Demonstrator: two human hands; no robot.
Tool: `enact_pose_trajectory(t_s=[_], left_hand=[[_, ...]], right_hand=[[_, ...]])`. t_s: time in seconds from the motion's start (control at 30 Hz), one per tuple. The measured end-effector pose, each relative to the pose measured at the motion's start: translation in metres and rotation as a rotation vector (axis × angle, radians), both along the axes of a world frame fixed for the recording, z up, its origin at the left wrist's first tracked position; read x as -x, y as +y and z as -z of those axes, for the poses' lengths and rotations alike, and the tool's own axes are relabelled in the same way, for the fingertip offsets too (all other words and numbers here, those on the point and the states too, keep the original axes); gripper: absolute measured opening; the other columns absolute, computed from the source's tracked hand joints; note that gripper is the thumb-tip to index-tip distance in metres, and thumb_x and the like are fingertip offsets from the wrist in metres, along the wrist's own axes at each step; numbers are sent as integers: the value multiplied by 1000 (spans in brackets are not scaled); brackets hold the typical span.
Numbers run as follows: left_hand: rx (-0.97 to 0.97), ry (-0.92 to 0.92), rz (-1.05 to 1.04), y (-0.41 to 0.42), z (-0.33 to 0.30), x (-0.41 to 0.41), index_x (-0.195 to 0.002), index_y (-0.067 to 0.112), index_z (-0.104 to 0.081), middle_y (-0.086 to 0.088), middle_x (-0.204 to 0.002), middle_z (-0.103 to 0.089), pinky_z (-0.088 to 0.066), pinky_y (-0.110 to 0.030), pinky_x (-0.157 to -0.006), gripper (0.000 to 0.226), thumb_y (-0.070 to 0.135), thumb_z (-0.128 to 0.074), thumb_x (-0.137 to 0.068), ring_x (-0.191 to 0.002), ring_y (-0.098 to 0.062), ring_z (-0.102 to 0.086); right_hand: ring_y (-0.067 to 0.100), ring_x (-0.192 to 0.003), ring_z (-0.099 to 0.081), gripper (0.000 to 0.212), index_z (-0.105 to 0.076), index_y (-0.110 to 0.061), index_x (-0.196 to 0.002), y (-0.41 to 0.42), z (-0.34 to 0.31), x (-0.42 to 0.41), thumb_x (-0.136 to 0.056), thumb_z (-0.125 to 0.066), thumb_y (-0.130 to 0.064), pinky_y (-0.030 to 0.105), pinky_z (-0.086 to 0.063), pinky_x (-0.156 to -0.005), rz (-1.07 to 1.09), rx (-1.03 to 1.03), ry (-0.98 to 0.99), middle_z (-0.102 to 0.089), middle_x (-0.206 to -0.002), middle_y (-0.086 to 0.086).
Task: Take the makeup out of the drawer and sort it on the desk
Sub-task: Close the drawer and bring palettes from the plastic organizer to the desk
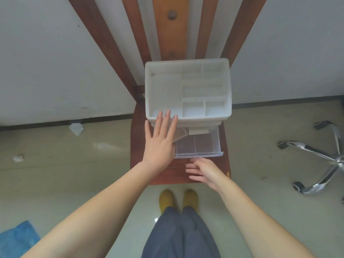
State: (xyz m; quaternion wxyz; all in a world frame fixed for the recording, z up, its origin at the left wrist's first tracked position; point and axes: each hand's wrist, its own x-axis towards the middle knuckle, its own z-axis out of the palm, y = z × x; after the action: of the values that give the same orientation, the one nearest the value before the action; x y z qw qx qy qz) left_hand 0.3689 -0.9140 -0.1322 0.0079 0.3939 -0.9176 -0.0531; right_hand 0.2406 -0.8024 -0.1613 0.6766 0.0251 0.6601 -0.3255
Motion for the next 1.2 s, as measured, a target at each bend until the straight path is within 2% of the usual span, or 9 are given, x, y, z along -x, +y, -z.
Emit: enact_pose_trajectory(t_s=[0.1,0.17,0.27,0.37,0.5,0.63,0.9,1.07,1.2], left_hand=[[-101,107,259,10,11,-15,-129,5,-48,-16,-131,-51,-42,-46,-97,52,11,-39,-78,-121,-32,-46],[-233,78,306,13,21,-16,-116,2,-58,-16,-116,-60,-52,-38,-80,40,10,-39,-82,-103,-34,-58],[-413,-66,96,7,29,2,-138,5,-39,-15,-145,-38,-40,-37,-99,45,13,-38,-94,-130,-32,-39],[-378,-153,-26,-1,41,26,-148,9,-18,-14,-153,-18,-25,-38,-111,59,18,-40,-94,-140,-31,-19],[-347,-297,-106,-12,66,40,-150,10,-10,-15,-154,-15,-7,-47,-118,68,23,-45,-93,-143,-35,-9],[-255,-292,-102,-18,82,45,-148,14,-16,-14,-149,-25,-9,-48,-117,71,19,-55,-88,-140,-37,-17],[-306,-244,-32,-15,79,32,-146,18,-19,-13,-138,-37,-32,-38,-104,79,14,-63,-81,-128,-33,-34],[-338,-217,-4,-22,77,31,-149,20,-15,-12,-141,-33,-37,-38,-99,89,9,-65,-76,-130,-33,-31],[-382,-240,22,-22,70,25,-150,20,-11,-11,-143,-29,-41,-37,-95,90,13,-66,-79,-133,-31,-29]], right_hand=[[14,-72,-65,29,-59,-14,-91,0,-25,27,-95,-32,-5,31,-55,-66,-330,142,497,-71,-94,11],[18,-83,-67,29,-63,-18,-94,-8,-31,46,-93,-35,-9,37,-54,-80,-474,266,825,-71,-93,3],[29,-124,-48,44,-39,-11,-140,-29,-15,53,-96,-34,-11,42,-42,-101,-925,330,969,-43,-143,10],[30,-142,-18,67,-6,-14,-151,-46,8,49,-94,-39,-8,43,-26,-112,-1194,292,1070,-8,-157,5],[33,-142,-15,72,-17,-15,-149,-70,31,55,-86,-52,-7,45,-13,-116,-1274,220,1300,-20,-154,8],[33,-137,-26,72,-28,-12,-143,-75,45,51,-79,-58,-2,44,-17,-113,-1254,204,1359,-33,-148,11],[32,-132,-33,76,-26,-18,-144,-63,38,49,-78,-58,2,43,-33,-106,-1236,242,1304,-35,-144,9],[33,-136,-27,75,-24,-22,-145,-62,38,59,-84,-64,-36,45,-26,-112,-1261,361,1271,-30,-147,7],[30,-134,-29,82,-22,-25,-146,-57,35,60,-80,-65,-47,40,-35,-106,-1295,460,1201,-28,-148,4]])
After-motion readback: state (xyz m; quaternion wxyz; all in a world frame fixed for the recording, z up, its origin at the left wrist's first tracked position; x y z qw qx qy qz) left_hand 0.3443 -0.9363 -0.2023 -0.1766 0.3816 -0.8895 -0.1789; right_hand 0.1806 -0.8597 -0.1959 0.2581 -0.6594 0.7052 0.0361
